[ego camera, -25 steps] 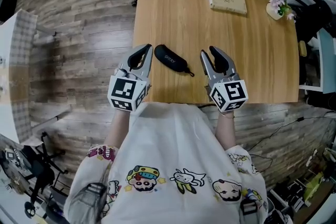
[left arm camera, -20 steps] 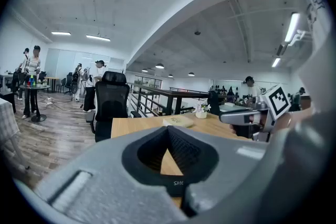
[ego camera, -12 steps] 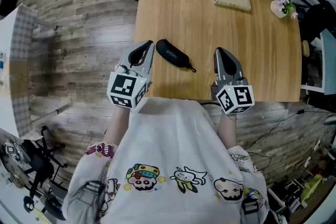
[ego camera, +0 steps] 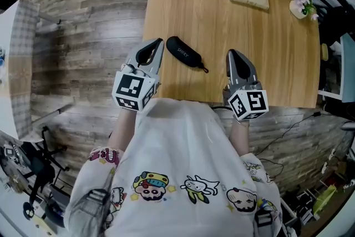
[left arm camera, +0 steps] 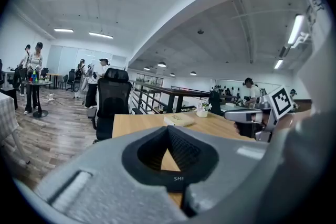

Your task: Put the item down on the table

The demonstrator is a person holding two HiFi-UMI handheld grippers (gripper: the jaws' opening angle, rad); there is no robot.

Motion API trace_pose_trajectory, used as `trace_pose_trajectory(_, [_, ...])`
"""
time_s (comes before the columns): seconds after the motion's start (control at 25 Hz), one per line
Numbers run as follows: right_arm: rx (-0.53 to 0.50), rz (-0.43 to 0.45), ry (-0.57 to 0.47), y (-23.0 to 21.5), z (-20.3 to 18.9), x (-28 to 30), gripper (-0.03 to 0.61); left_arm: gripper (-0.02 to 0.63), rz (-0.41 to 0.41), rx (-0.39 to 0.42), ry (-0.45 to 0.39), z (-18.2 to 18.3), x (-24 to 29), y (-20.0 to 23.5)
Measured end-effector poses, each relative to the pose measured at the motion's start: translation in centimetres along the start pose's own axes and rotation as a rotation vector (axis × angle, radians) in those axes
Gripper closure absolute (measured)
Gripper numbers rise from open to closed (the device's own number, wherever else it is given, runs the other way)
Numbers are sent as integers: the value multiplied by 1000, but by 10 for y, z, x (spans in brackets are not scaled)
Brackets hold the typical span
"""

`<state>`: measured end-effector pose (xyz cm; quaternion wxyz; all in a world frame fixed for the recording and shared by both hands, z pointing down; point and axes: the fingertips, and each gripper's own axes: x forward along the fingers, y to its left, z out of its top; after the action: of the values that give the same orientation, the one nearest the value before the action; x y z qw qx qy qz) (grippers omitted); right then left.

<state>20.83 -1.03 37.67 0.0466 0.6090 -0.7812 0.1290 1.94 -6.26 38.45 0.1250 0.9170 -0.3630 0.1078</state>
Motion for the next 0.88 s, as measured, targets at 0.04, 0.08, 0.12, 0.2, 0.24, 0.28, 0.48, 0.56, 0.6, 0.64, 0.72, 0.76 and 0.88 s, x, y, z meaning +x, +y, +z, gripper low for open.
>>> trace_pose_trajectory(0.04, [3, -1, -1, 0, 0, -1, 569, 615, 0, 0, 1, 0, 0, 0])
trace_pose_trajectory(0.08, [5, -3, -1, 0, 0, -1, 569, 615, -1, -1, 2, -1, 0, 0])
trace_pose_trajectory(0.12, [5, -4, -1, 0, -1, -2, 569, 615, -2, -1, 3, -1, -1, -1])
trace_pose_trajectory(0.2, [6, -5, 0, 0, -2, -3, 569, 615, -4, -1, 6, -2, -1, -2])
trace_pose_trajectory(0.24, [8, -6, 0, 0, -2, -4, 569, 615, -5, -1, 7, -2, -1, -2])
trace_pose_trajectory(0.28, [10, -8, 0, 0, -2, -5, 569, 615, -6, -2, 7, -3, -1, -3])
trace_pose_trajectory(0.48, [11, -11, -1, 0, -3, -7, 569, 615, -6, -2, 5, -3, -3, -3])
trace_pose_trajectory(0.56, [11, -13, -2, -1, -3, -6, 569, 615, -4, -3, 5, -4, -4, -2])
trace_pose_trajectory(0.6, [9, -13, -1, 0, -3, -6, 569, 615, -3, -4, 5, -4, -4, -2])
trace_pose_trajectory(0.64, [7, -12, 1, 0, -3, -6, 569, 615, -2, -4, 4, -4, -4, -1])
trace_pose_trajectory(0.72, [-2, -13, 8, 1, -4, -5, 569, 615, -1, -4, 2, -4, -4, 0])
trace_pose_trajectory(0.76, [-6, -13, 13, 2, -5, -5, 569, 615, 0, -5, 3, -4, -4, 1])
trace_pose_trajectory(0.88, [-10, -7, 27, 4, -6, -4, 569, 615, 0, -7, 7, -5, -5, 2])
